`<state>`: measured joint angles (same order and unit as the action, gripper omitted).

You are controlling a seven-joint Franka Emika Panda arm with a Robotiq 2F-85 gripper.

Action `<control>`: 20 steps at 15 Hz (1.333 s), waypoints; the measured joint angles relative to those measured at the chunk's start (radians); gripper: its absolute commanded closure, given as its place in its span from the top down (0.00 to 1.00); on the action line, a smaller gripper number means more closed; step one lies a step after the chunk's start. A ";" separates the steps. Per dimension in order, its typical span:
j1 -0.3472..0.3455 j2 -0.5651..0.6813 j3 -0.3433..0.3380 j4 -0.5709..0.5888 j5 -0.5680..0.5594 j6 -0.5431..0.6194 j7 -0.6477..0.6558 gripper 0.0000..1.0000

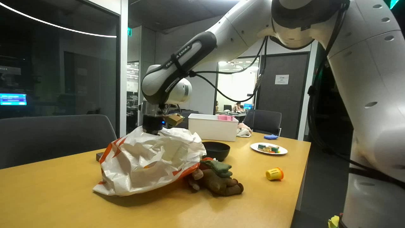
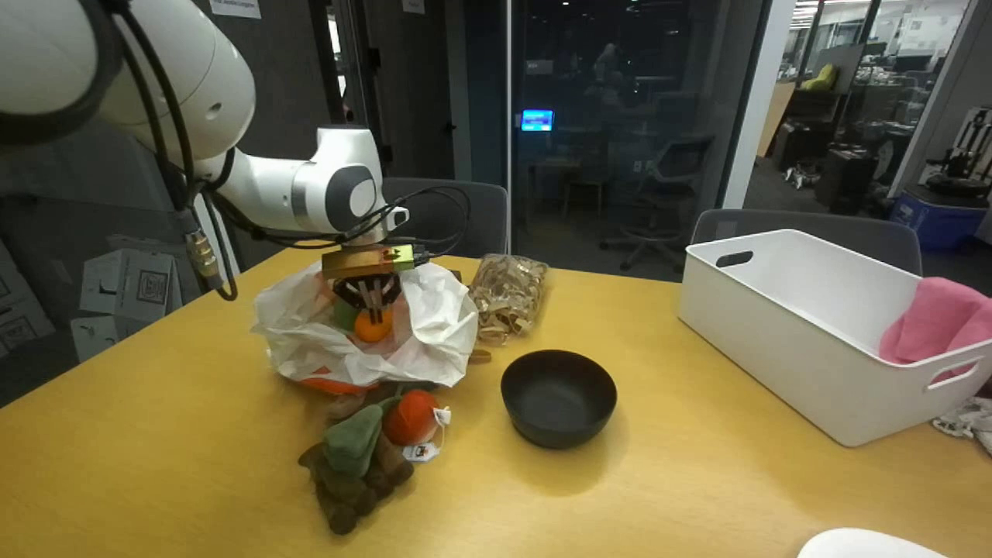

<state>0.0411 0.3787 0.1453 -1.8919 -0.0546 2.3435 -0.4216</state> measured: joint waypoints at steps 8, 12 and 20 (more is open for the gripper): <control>0.002 -0.006 0.044 -0.003 0.082 -0.004 0.003 0.99; 0.002 -0.004 0.063 -0.023 0.117 -0.010 0.000 1.00; -0.001 0.055 0.047 -0.051 0.106 -0.009 -0.013 0.58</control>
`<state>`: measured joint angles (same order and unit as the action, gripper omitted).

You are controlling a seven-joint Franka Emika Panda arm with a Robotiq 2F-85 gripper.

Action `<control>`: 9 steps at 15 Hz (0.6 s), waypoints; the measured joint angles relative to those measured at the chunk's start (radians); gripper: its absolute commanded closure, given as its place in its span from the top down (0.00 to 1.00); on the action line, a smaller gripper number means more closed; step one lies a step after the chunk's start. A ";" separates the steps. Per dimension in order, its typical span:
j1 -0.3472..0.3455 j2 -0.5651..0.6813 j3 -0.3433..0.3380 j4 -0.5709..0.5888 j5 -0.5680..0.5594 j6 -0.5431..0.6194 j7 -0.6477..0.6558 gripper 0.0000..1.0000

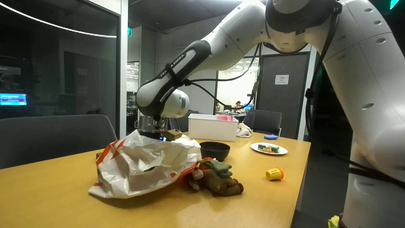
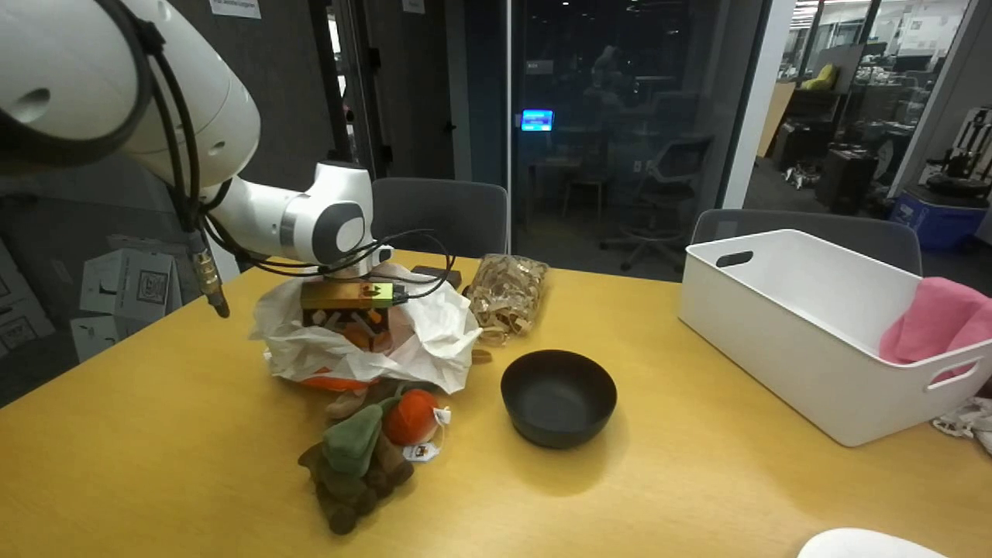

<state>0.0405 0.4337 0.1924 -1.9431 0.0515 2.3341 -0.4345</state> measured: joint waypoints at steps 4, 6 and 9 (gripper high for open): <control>0.000 0.002 0.000 0.003 -0.001 0.001 0.001 0.29; 0.002 -0.004 0.000 0.007 -0.002 0.001 0.001 0.13; 0.007 -0.019 0.001 0.010 -0.003 0.001 0.003 0.03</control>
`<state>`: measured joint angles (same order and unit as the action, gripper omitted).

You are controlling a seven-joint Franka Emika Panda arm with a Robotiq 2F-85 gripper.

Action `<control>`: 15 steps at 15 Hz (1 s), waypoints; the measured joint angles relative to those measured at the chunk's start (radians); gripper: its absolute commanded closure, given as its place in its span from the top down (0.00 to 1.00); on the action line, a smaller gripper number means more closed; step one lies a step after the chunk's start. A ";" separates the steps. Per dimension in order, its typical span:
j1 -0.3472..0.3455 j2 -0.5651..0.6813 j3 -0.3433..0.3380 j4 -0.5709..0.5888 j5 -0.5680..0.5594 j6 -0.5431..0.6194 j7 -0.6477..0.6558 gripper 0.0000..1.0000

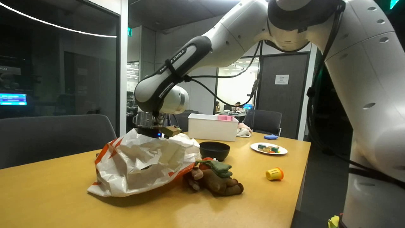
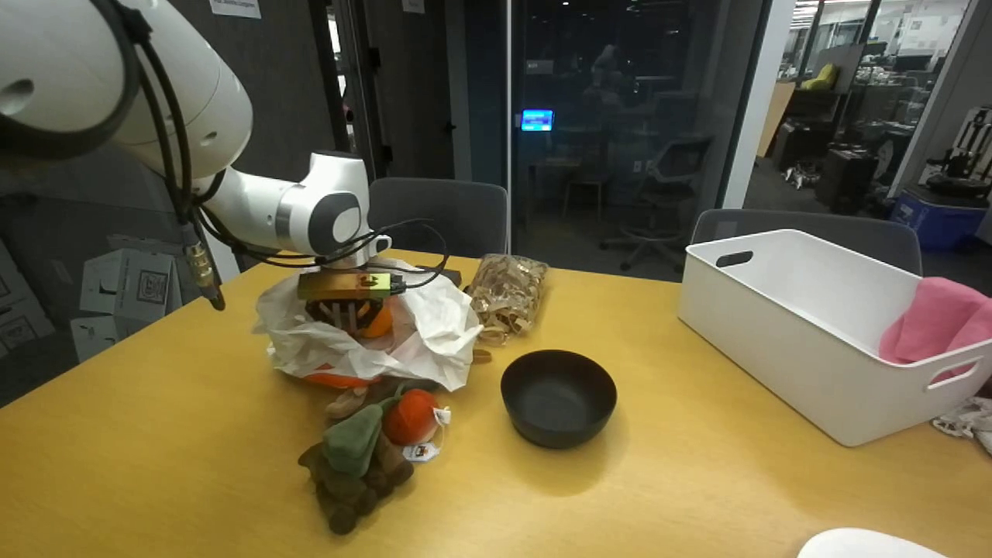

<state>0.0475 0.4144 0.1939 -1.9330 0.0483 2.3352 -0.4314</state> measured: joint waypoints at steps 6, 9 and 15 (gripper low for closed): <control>0.014 -0.037 0.000 0.001 -0.008 -0.006 0.021 0.36; 0.014 -0.036 0.000 0.002 -0.006 -0.019 0.018 0.59; -0.001 0.016 0.044 0.012 0.120 0.065 -0.052 1.00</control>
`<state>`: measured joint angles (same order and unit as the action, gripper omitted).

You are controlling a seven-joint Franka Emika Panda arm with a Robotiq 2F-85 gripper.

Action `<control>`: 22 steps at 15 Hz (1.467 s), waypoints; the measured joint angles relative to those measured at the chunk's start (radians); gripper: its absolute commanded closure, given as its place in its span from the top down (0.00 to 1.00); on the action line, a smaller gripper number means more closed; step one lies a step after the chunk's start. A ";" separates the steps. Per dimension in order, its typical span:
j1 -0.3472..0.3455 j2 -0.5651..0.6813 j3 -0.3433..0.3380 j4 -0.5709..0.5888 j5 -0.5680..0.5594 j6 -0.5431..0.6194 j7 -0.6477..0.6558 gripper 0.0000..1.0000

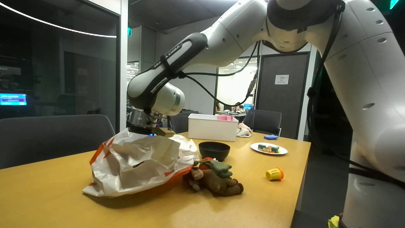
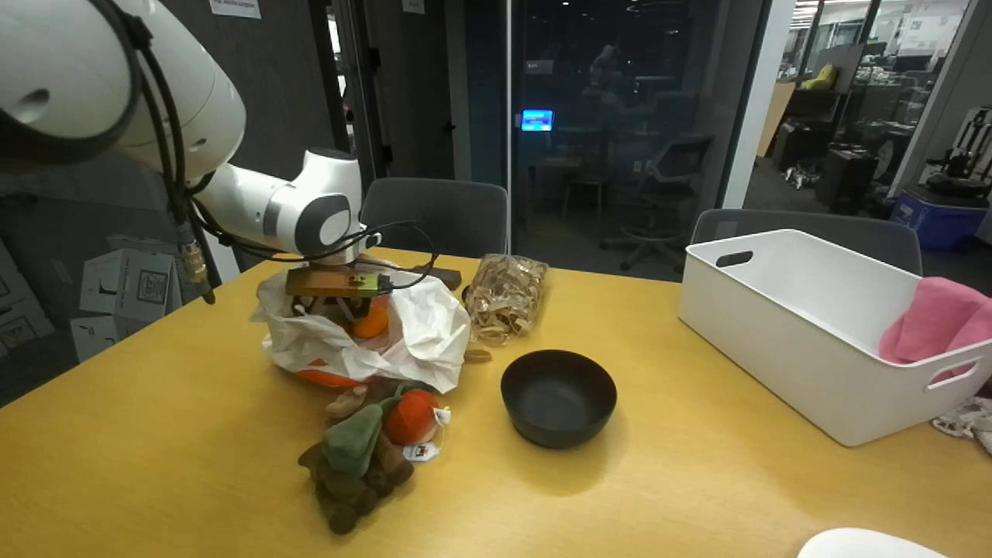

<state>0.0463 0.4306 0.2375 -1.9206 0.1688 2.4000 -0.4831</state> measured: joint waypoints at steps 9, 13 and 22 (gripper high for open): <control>-0.041 0.123 0.068 0.005 0.080 0.139 -0.127 0.61; -0.064 0.124 0.096 0.017 0.081 0.148 -0.149 0.29; -0.036 0.090 0.085 0.021 0.000 0.140 -0.117 0.25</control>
<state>0.0104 0.5205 0.3227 -1.8998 0.1688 2.5404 -0.6004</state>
